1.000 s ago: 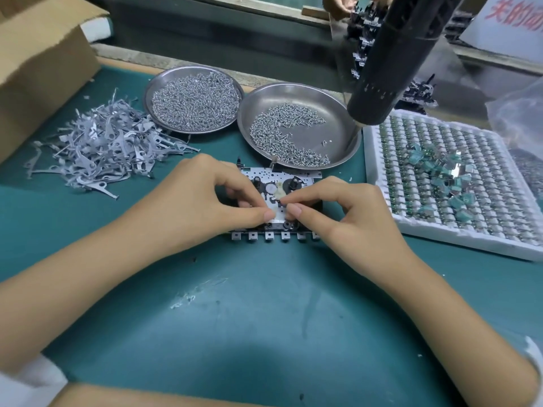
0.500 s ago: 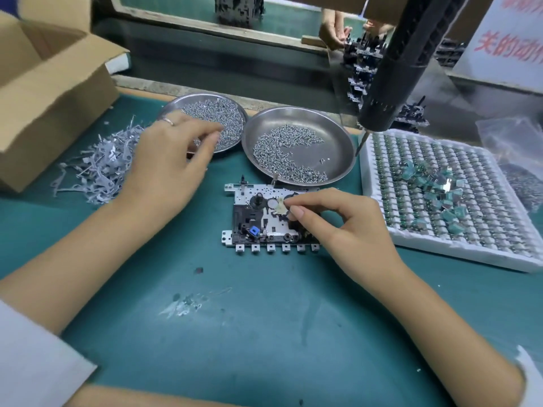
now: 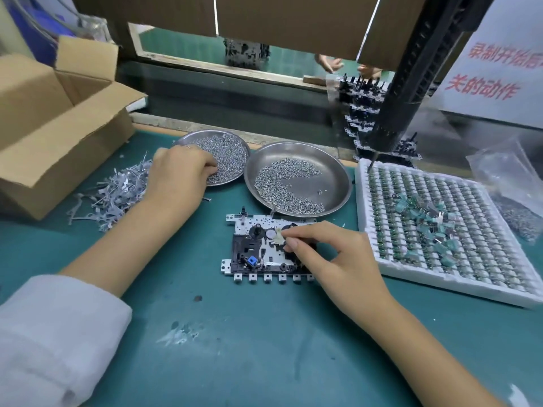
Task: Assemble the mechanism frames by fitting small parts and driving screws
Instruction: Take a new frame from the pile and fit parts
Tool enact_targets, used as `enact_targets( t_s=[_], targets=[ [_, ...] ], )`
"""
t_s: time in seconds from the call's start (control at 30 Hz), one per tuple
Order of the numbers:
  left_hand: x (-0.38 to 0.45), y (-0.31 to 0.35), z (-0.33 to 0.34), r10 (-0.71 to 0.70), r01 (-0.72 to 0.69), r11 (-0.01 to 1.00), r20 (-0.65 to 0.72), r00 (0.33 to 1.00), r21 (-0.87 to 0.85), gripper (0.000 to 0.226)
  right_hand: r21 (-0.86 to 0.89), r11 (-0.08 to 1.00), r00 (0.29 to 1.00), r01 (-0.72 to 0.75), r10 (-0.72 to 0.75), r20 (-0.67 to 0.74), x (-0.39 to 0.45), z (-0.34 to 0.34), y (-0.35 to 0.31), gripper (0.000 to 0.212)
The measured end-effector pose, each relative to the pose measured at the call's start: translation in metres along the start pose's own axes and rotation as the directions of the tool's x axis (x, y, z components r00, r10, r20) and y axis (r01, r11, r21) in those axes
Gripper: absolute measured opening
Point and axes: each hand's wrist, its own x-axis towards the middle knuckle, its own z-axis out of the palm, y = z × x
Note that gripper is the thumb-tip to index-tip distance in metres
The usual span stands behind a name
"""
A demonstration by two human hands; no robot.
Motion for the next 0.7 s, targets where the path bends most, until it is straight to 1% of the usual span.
enact_targets(
  t_s=[0.1,0.13,0.23,0.27,0.33,0.47,0.5,0.53,0.57,0.63,0.7],
  targets=[
    [-0.004,0.000,-0.001,-0.002,-0.001,1.000,-0.087,0.996,-0.032,0.019,-0.002,1.000,1.000,0.001,-0.001,-0.003,0.000,0.000,0.000,0.016],
    [-0.005,0.000,-0.002,-0.013,0.004,0.997,-0.109,0.994,-0.082,0.020,0.000,1.000,1.000,0.002,-0.002,-0.009,0.000,-0.001,0.000,0.016],
    [-0.011,0.004,-0.008,-0.094,0.042,0.933,-0.131,0.987,-0.358,0.018,0.001,1.000,0.999,0.022,-0.022,-0.036,0.000,-0.001,0.000,0.016],
    [-0.014,0.005,-0.010,-0.112,0.049,0.908,-0.129,0.985,-0.415,0.017,-0.003,1.000,0.999,0.027,-0.027,-0.046,0.001,-0.001,0.000,0.016],
    [-0.019,0.006,-0.012,-0.131,0.063,0.882,-0.114,0.985,-0.467,0.016,-0.008,1.000,0.998,0.027,-0.028,-0.062,0.001,-0.002,0.001,0.016],
    [-0.021,0.010,-0.016,-0.160,0.093,0.861,-0.093,0.983,-0.500,0.013,-0.024,0.999,0.997,0.035,-0.036,-0.074,0.002,-0.003,0.001,0.017],
    [-0.022,0.013,-0.019,-0.166,0.093,0.837,-0.088,0.982,-0.539,0.012,-0.013,0.999,0.996,0.035,-0.036,-0.082,0.002,-0.002,0.001,0.019],
    [-0.025,0.019,-0.023,-0.156,0.076,0.789,-0.078,0.985,-0.609,0.011,0.021,0.999,0.995,0.028,-0.026,-0.095,0.002,-0.002,0.000,0.019],
    [-0.030,0.027,-0.027,-0.117,0.040,0.723,-0.065,0.991,-0.690,0.011,0.081,0.997,0.994,0.017,-0.008,-0.111,0.002,-0.002,-0.002,0.017],
    [-0.046,0.047,-0.033,0.036,-0.071,0.616,-0.062,0.997,-0.784,0.017,0.241,0.971,0.989,-0.007,0.043,-0.144,0.004,-0.003,-0.007,0.011],
    [-0.061,0.065,-0.035,0.179,-0.164,0.560,-0.074,0.981,-0.812,0.023,0.362,0.932,0.985,-0.028,0.086,-0.147,0.007,-0.006,-0.010,0.016]
  ],
)
